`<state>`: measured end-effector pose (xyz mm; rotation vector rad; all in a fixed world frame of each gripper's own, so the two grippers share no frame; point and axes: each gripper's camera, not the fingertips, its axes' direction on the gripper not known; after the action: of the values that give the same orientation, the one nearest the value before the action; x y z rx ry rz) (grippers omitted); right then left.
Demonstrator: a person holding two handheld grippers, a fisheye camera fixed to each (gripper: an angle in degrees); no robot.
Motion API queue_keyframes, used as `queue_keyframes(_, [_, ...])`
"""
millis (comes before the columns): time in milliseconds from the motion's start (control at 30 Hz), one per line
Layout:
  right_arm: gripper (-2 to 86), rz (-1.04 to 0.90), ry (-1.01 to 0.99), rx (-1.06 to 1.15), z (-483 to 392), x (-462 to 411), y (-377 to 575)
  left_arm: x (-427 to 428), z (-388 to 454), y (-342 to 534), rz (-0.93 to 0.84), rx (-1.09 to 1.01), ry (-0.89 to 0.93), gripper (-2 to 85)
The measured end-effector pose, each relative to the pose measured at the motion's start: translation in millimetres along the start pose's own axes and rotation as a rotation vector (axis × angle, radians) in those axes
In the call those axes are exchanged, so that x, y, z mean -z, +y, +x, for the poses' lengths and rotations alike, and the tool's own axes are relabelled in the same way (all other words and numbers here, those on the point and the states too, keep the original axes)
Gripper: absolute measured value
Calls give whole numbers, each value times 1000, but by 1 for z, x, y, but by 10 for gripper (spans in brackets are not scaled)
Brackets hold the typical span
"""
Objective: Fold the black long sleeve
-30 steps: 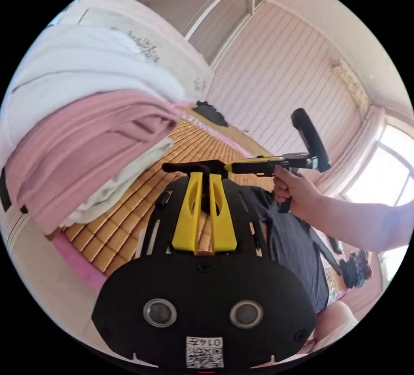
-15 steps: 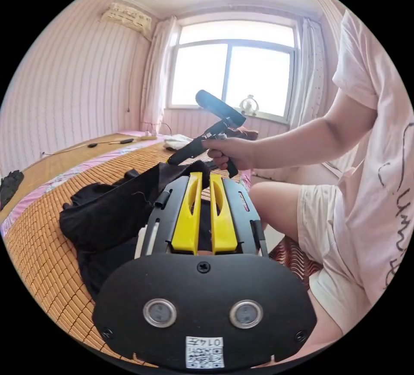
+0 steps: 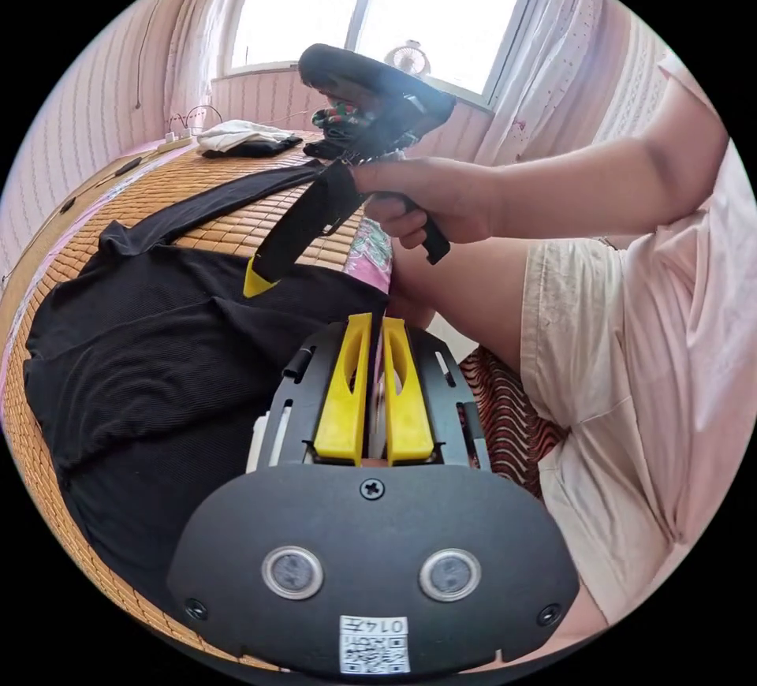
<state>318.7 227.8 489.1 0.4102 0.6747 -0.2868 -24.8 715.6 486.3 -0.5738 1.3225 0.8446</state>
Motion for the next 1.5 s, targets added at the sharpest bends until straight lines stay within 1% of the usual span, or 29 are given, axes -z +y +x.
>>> queue_keyframes(100, [126, 0, 50, 75, -11, 3, -1, 9, -1, -2, 38, -40, 70, 20])
queue_keyframes(167, [128, -41, 101, 133, -19, -4, -5, 12, -2, -1, 27, -60, 56, 20])
queue_keyframes(233, [120, -137, 154, 146, -20, -17, -12, 13, -4, 0, 8, -63, -18, 19])
queue_keyframes(267, [100, -190, 173, 143, -16, -22, -15, 12, -8, 1, -4, -58, -87, 18])
queue_keyframes(300, [70, -174, 188, 119, -10, -17, -15, 9, -14, 2, -27, -30, -171, 17])
queue_keyframes(367, [29, -145, 222, 77, 2, -1, -12, 5, -26, 1, -67, 22, -270, 15])
queue_keyframes(400, [21, -144, 264, 37, 13, 8, -8, 2, -34, 2, -77, 50, -289, 14])
queue_keyframes(467, [13, -169, 298, -16, 29, 18, -3, -2, -49, 2, -89, 101, -250, 13])
queue_keyframes(533, [11, -191, 275, -27, 38, 27, -1, -7, -61, 4, -82, 155, -211, 13])
queue_keyframes(633, [13, -196, 285, 6, 36, 36, -5, -17, -72, 6, -119, 187, -178, 9])
queue_keyframes(767, [31, -206, 263, 54, 27, 33, -29, -6, -84, 11, -81, 210, -144, 3])
queue_keyframes(867, [40, -181, 202, 83, 18, 33, -40, 14, -91, 17, -29, 210, -172, 1])
queue_keyframes(933, [38, -193, 213, 101, 13, 28, -42, 24, -97, 21, -17, 211, -199, -1])
queue_keyframes(1000, [33, -249, 263, 127, 11, 17, -39, 26, -106, 27, -37, 229, -209, -4])
queue_keyframes(1100, [19, -215, 319, 144, 8, 20, -33, 17, -113, 30, -107, 250, -213, -7])
queue_keyframes(1267, [-1, -198, 297, 135, 12, 31, -30, 22, -118, 33, -102, 272, -211, -9])
queue_keyframes(1400, [-2, -206, 250, 127, 19, 40, -30, 38, -122, 41, -69, 317, -177, -10])
queue_keyframes(1500, [-2, -222, 259, 136, 22, 47, -28, 64, -133, 51, 1, 380, -203, -10])
